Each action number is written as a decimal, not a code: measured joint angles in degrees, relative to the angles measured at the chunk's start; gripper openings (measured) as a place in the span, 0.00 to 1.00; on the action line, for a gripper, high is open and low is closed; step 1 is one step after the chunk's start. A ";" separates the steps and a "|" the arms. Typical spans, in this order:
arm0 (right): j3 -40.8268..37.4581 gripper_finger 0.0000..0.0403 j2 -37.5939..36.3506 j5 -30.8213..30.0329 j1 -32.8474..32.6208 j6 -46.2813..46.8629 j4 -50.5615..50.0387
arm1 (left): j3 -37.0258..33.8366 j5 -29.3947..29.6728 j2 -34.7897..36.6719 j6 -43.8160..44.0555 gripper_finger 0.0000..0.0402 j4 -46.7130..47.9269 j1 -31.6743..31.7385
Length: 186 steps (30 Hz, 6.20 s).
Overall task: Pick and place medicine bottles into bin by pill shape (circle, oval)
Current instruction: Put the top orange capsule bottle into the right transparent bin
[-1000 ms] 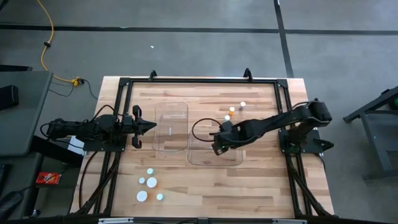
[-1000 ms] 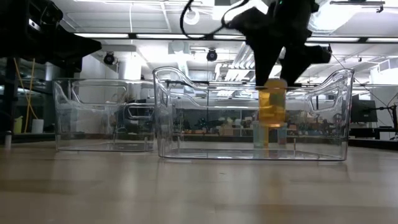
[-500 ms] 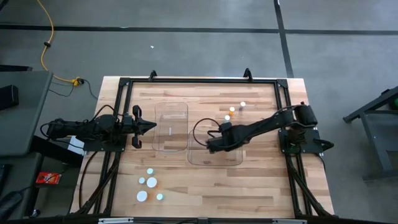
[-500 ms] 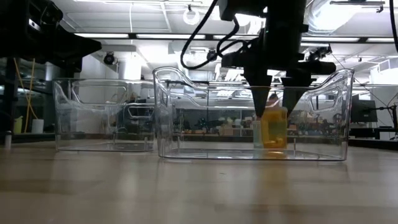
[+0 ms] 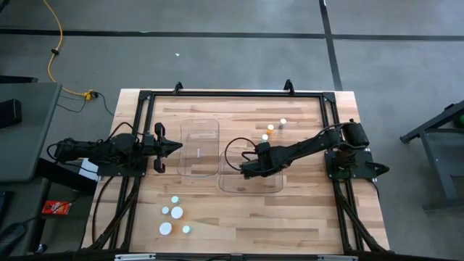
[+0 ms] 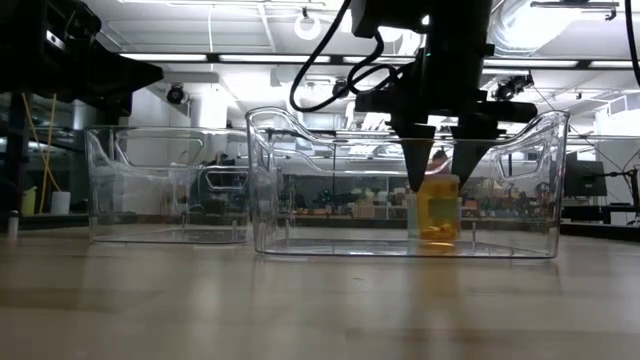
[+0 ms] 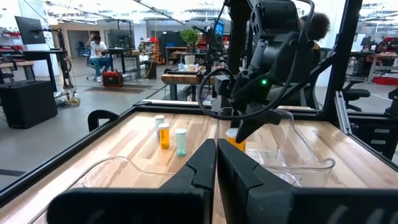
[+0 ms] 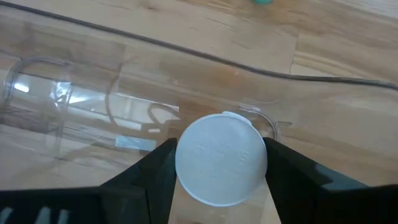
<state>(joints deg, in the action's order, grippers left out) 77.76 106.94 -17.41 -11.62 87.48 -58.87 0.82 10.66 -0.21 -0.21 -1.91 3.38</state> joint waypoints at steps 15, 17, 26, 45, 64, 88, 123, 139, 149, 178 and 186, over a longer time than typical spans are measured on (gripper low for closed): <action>-0.02 0.72 -1.56 1.40 0.37 -2.83 -0.13 | -0.02 0.02 -0.02 -0.01 0.01 -0.01 0.02; 0.00 0.72 -3.33 1.38 0.37 -4.94 0.00 | -0.02 0.00 0.00 0.00 0.01 -0.02 0.00; -0.02 0.72 -19.23 -2.98 1.02 -22.42 0.25 | -0.01 0.02 -0.02 0.00 0.01 -0.01 0.00; -38.42 0.72 -55.84 4.42 14.19 -44.48 28.61 | -0.02 0.37 -0.04 6.99 0.01 -12.05 0.02; -43.63 0.72 -60.79 3.80 14.65 -65.89 54.36 | 14.56 3.82 -14.71 23.10 0.02 -17.96 -0.09; -43.56 0.72 -60.78 1.03 14.64 -54.24 60.42 | 47.75 -19.34 -41.11 17.05 0.76 12.74 -0.12; -43.54 0.72 -60.76 -1.71 14.64 -64.58 57.21 | 71.06 10.12 -98.73 42.40 0.80 58.49 -50.49; -43.54 0.72 -60.76 -1.70 14.62 -64.43 56.06 | 68.22 1.77 -98.88 38.99 0.80 57.04 -46.80; -43.54 0.72 -60.76 -1.73 14.62 -64.43 55.55 | 66.80 0.11 -98.88 39.36 0.80 57.46 -46.14; -43.54 0.72 -60.76 -3.28 14.64 -64.48 55.14 | 64.49 0.55 -98.90 37.94 0.46 55.60 -44.88; -43.54 0.72 -60.78 -3.66 14.64 -64.50 54.75 | 64.52 -4.64 -92.31 37.99 0.48 57.38 -42.54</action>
<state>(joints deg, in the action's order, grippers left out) 34.22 46.15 -21.07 3.03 22.98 -4.12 65.34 6.02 -92.52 37.78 55.46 -39.16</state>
